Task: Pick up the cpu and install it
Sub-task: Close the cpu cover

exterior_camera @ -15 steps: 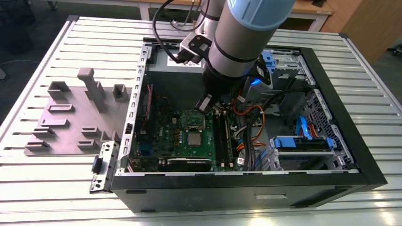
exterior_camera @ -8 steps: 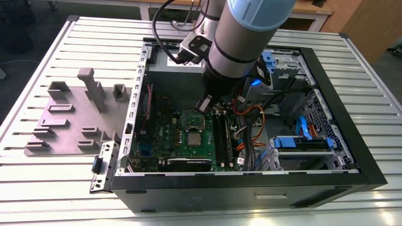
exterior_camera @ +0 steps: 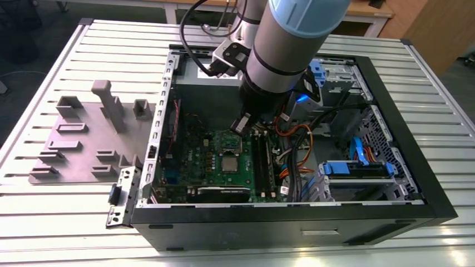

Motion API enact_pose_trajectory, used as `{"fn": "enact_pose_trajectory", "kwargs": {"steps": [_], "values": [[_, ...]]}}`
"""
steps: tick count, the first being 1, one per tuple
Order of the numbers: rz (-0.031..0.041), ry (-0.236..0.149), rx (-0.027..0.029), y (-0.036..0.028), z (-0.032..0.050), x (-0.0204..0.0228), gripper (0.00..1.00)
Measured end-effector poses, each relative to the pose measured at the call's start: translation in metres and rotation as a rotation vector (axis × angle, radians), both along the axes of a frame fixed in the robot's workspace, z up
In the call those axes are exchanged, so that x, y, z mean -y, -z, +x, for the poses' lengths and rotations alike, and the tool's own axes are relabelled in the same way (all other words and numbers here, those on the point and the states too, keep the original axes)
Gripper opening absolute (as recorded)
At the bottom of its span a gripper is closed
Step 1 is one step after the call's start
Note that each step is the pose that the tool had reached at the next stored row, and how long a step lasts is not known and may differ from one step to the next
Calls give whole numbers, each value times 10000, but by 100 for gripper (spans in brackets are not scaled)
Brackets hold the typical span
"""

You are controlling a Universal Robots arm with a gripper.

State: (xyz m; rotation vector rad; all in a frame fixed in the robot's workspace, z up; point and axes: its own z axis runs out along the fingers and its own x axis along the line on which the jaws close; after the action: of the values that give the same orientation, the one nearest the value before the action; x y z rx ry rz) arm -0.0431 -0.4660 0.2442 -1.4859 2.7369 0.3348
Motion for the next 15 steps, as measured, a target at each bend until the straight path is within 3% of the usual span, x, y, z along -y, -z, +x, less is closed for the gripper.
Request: {"fn": "enact_pose_trajectory", "kwargs": {"steps": [10,15], "values": [[-2,-5,0,-6,-1,2,11],[-2,-208,0,-15,-12,8,11]]}}
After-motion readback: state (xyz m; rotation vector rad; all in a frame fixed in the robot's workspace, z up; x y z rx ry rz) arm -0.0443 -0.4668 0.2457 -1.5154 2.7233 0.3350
